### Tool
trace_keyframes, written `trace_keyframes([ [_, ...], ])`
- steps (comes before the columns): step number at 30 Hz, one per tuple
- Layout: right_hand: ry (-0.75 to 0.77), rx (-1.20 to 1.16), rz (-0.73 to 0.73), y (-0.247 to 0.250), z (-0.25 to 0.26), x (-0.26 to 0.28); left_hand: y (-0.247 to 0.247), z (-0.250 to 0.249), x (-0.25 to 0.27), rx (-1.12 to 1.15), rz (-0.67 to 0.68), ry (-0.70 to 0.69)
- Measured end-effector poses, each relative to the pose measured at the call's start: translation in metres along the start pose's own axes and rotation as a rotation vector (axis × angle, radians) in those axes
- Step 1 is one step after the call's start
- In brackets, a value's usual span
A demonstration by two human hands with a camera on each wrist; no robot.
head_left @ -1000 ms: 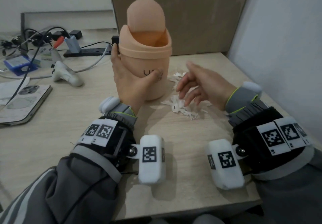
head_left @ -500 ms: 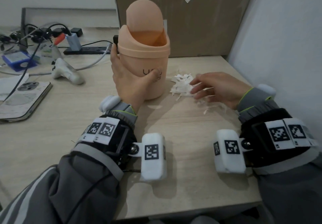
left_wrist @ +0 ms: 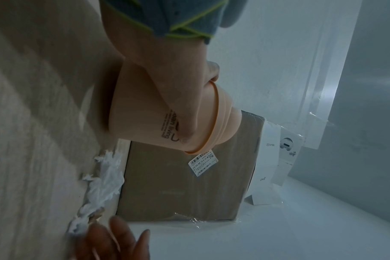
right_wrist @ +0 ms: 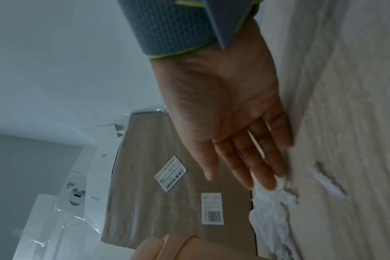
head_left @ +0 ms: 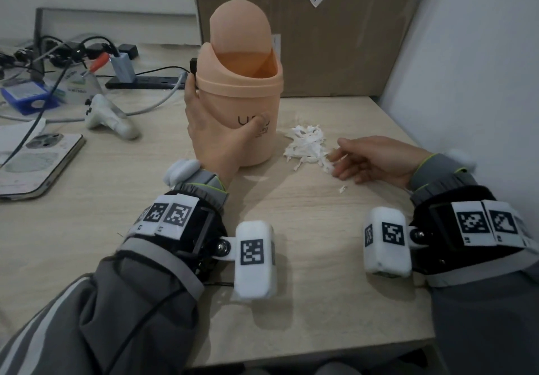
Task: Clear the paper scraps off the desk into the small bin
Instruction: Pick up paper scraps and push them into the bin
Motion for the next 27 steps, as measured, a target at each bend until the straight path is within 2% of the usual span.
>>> trace_keyframes([
  [3, 0.072, -0.125, -0.118, 0.006, 0.005, 0.000, 0.001, 0.000, 0.000, -0.001, 0.002, -0.011],
  [7, -0.047, -0.139, -0.497, 0.029, -0.004, -0.006, 0.001, 0.002, 0.001, 0.007, 0.000, -0.016],
  [9, -0.097, -0.117, -0.582, 0.036, -0.010, -0.010, 0.001, 0.003, 0.001, 0.007, 0.002, -0.018],
  [11, -0.131, -0.113, -0.546, 0.033, -0.013, -0.013, 0.001, 0.003, 0.000, 0.008, 0.003, -0.023],
  [13, -0.124, -0.138, -0.440, 0.022, -0.012, -0.015, 0.001, 0.003, 0.000, 0.005, 0.005, -0.030],
  [16, -0.041, -0.203, -0.246, 0.002, -0.004, -0.014, 0.001, 0.002, 0.000, 0.006, 0.009, -0.031],
  [18, 0.018, -0.178, -0.170, -0.005, -0.002, -0.013, 0.001, 0.002, 0.000, 0.004, 0.010, -0.030],
  [20, 0.055, -0.158, -0.221, -0.001, 0.001, -0.010, 0.001, 0.002, 0.000, -0.001, 0.013, -0.028],
  [22, 0.050, -0.153, -0.350, 0.009, 0.003, -0.008, 0.001, 0.003, -0.001, -0.002, 0.010, -0.034],
  [24, 0.018, -0.088, -0.370, 0.016, 0.002, -0.005, 0.001, 0.003, -0.001, -0.003, 0.010, -0.035],
  [25, -0.008, -0.028, -0.308, 0.015, 0.002, -0.003, 0.001, 0.003, -0.001, -0.004, 0.011, -0.034],
  [27, -0.053, 0.086, -0.094, 0.005, 0.000, 0.002, 0.000, 0.002, 0.000, -0.007, 0.015, -0.037],
])
Point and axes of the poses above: each hand's wrist, its own x-axis away from the middle knuckle, its own y-axis out of the back of the hand, z = x × y, the point moved 3 cm from there along -x, towards the middle knuckle, and after that the axes turned 15 degrees about -z, right-handed, at the moved point
